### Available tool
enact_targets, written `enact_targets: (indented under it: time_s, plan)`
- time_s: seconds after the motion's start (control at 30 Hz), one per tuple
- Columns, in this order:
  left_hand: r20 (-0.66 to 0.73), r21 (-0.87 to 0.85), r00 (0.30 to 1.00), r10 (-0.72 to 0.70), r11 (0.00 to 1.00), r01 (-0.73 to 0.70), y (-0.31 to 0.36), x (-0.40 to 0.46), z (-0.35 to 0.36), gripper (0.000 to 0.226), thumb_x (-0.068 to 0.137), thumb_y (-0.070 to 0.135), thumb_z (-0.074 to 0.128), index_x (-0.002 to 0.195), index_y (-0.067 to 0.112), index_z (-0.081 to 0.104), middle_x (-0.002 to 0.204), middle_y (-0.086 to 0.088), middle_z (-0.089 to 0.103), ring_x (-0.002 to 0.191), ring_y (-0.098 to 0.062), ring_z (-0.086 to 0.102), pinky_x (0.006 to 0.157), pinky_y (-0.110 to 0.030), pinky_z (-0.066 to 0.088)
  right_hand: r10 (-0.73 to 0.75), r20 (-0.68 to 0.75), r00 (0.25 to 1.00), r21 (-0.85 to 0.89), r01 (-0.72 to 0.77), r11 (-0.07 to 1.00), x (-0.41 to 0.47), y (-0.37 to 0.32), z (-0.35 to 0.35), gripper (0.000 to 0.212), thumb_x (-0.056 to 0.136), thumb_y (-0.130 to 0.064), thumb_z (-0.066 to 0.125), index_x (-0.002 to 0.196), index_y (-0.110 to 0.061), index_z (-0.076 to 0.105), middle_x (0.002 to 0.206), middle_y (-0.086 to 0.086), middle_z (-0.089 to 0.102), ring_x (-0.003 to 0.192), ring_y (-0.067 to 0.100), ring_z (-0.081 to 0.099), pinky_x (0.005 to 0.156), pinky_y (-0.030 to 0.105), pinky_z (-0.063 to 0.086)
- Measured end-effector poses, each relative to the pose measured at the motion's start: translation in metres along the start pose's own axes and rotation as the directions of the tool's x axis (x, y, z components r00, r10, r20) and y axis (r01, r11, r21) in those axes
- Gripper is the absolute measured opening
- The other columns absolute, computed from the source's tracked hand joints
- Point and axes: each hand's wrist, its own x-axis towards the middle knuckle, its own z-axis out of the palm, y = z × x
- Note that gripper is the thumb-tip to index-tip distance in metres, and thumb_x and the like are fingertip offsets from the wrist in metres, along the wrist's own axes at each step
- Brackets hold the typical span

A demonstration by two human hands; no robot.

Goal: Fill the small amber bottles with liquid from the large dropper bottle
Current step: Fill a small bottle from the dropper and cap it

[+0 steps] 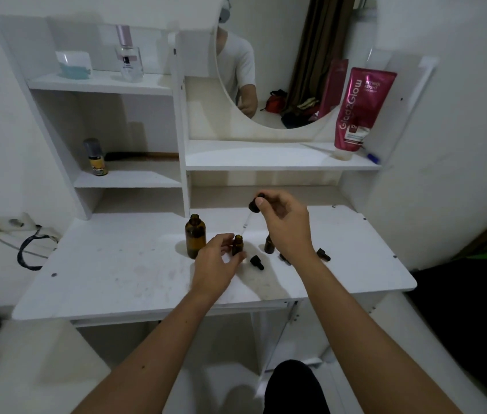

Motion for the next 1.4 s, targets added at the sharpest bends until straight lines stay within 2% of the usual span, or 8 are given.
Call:
enact_targets:
  time_s: [0.13, 0.3, 0.5, 0.57, 0.77, 0.97, 1.2, 1.4]
  plan:
    - [0.003, 0.060, 0.998, 0.058, 0.996, -0.058, -0.004, 0.001, 0.001, 0.034, 0.090, 0.025, 0.077, 0.123, 0.020, 0.067, 0.113, 0.011, 0.072, 0.101, -0.001, 0.066, 0.093, -0.022, 0.055, 0.008, 0.047, 0.999, -0.023, -0.007, 1.000, 0.001, 0.010, 0.004, 0.015, 0.099, -0.017, 0.070, 0.112, -0.014, 0.076, 0.095, -0.005, 0.080, 0.090, 0.004, 0.075, 0.070, 0.013, 0.055]
    - [0.012, 0.106, 0.997, 0.074, 0.992, -0.075, -0.008, 0.003, 0.004, 0.027, 0.094, 0.026, 0.073, 0.119, 0.024, 0.066, 0.111, 0.014, 0.072, 0.101, 0.001, 0.065, 0.092, -0.019, 0.054, 0.008, 0.108, 0.994, -0.063, -0.001, 0.998, -0.003, 0.021, 0.012, 0.010, 0.096, -0.014, 0.073, 0.104, -0.013, 0.078, 0.093, -0.002, 0.081, 0.091, 0.010, 0.077, 0.090, 0.024, 0.059]
    - [0.009, 0.119, 0.999, 0.038, 0.992, -0.039, -0.009, 0.003, 0.006, 0.026, 0.095, 0.027, 0.071, 0.121, 0.026, 0.066, 0.113, 0.015, 0.071, 0.102, -0.001, 0.065, 0.090, -0.014, 0.050, -0.014, 0.067, 0.998, -0.113, 0.022, 0.993, -0.006, 0.023, 0.021, 0.007, 0.094, -0.010, 0.073, 0.094, -0.012, 0.079, 0.088, -0.003, 0.080, 0.085, 0.006, 0.075, 0.083, 0.010, 0.052]
    - [0.003, 0.117, 1.000, 0.025, 0.993, -0.026, -0.008, 0.002, 0.006, 0.026, 0.095, 0.027, 0.071, 0.121, 0.026, 0.065, 0.112, 0.016, 0.071, 0.101, 0.001, 0.064, 0.086, -0.010, 0.045, -0.003, 0.071, 0.997, -0.112, 0.011, 0.994, -0.005, 0.021, 0.022, 0.008, 0.095, -0.011, 0.072, 0.097, -0.012, 0.079, 0.089, -0.003, 0.080, 0.086, 0.006, 0.075, 0.083, 0.012, 0.053]
    - [0.001, 0.087, 0.999, 0.033, 0.996, -0.033, -0.009, 0.002, 0.005, 0.026, 0.095, 0.026, 0.071, 0.120, 0.024, 0.066, 0.112, 0.014, 0.071, 0.103, -0.002, 0.065, 0.092, -0.020, 0.053, 0.041, 0.135, 0.990, -0.108, -0.027, 0.994, -0.003, 0.020, 0.020, 0.012, 0.097, -0.015, 0.071, 0.106, -0.012, 0.079, 0.094, -0.002, 0.081, 0.091, 0.009, 0.077, 0.091, 0.025, 0.060]
    - [0.005, 0.094, 0.999, 0.041, 0.995, -0.041, -0.010, 0.002, 0.006, 0.027, 0.095, 0.025, 0.070, 0.121, 0.023, 0.065, 0.114, 0.012, 0.071, 0.104, -0.003, 0.065, 0.094, -0.022, 0.054, 0.037, 0.033, 0.999, -0.140, -0.032, 0.990, -0.008, 0.022, 0.023, 0.009, 0.095, -0.010, 0.072, 0.093, -0.014, 0.080, 0.086, -0.007, 0.080, 0.083, 0.006, 0.075, 0.082, 0.018, 0.056]
    - [0.013, 0.110, 0.999, 0.041, 0.993, -0.042, -0.010, 0.002, 0.005, 0.027, 0.095, 0.025, 0.070, 0.121, 0.024, 0.064, 0.115, 0.013, 0.070, 0.105, -0.004, 0.066, 0.095, -0.027, 0.056, 0.069, 0.069, 0.995, -0.092, -0.062, 0.994, -0.014, 0.017, 0.027, 0.012, 0.098, -0.012, 0.069, 0.105, -0.013, 0.078, 0.088, -0.010, 0.079, 0.087, 0.001, 0.075, 0.086, 0.015, 0.056]
    - [0.005, 0.034, 1.000, 0.013, 0.999, -0.013, -0.005, -0.005, 0.000, 0.035, 0.095, 0.028, 0.070, 0.128, 0.021, 0.062, 0.121, 0.009, 0.069, 0.112, -0.006, 0.064, 0.100, -0.032, 0.055, 0.062, -0.007, 0.998, -0.018, -0.062, 0.998, -0.016, 0.003, 0.023, 0.014, 0.099, -0.015, 0.069, 0.111, -0.014, 0.077, 0.092, -0.004, 0.081, 0.091, 0.004, 0.076, 0.088, 0.029, 0.061]
